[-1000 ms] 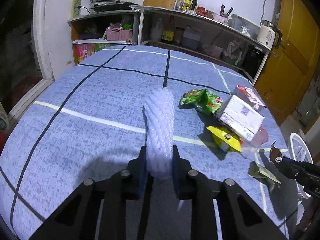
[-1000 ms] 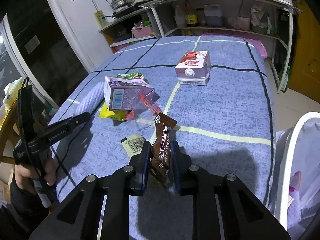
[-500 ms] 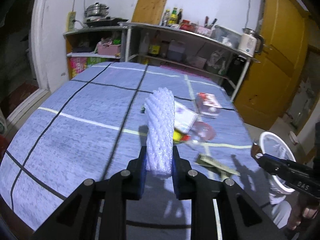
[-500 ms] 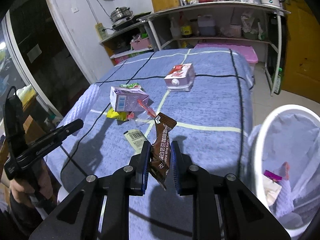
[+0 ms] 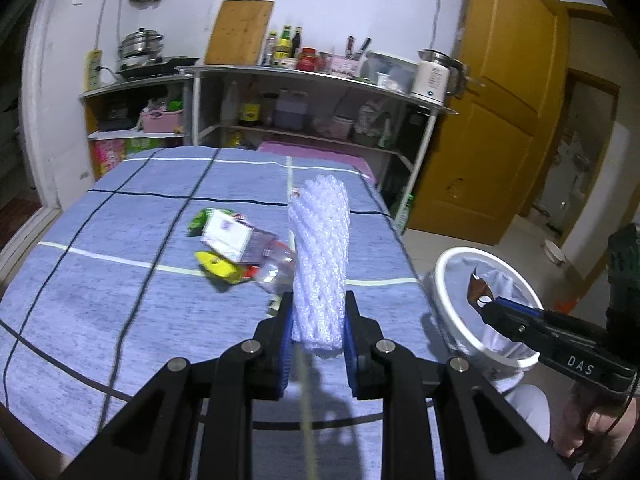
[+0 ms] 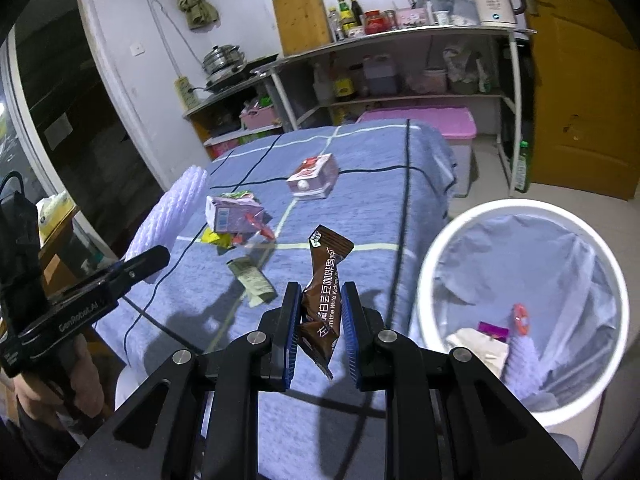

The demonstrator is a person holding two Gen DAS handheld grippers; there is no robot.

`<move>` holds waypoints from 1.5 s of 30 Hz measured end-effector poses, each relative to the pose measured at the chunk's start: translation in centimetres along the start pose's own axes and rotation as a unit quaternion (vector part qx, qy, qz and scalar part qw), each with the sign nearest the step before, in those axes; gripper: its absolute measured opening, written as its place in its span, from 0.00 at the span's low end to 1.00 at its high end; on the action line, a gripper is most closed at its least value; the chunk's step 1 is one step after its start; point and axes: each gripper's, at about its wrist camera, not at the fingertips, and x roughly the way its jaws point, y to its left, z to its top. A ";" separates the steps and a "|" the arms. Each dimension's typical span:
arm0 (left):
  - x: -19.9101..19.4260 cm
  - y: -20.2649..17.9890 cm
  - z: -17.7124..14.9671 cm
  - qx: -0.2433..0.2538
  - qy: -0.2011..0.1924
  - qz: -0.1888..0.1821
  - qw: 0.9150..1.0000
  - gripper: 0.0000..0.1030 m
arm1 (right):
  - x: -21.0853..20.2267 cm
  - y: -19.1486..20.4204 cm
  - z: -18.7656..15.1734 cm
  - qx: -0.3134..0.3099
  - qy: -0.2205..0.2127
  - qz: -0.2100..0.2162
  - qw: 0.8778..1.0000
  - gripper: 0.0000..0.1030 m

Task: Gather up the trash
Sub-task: 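Carry the foam net and chocolate wrapper over the bin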

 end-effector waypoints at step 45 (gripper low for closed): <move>8.0 -14.0 -1.5 0.103 0.092 -0.117 0.984 0.22 | -3.5 -12.8 -3.3 0.115 -0.001 -0.085 0.990 0.21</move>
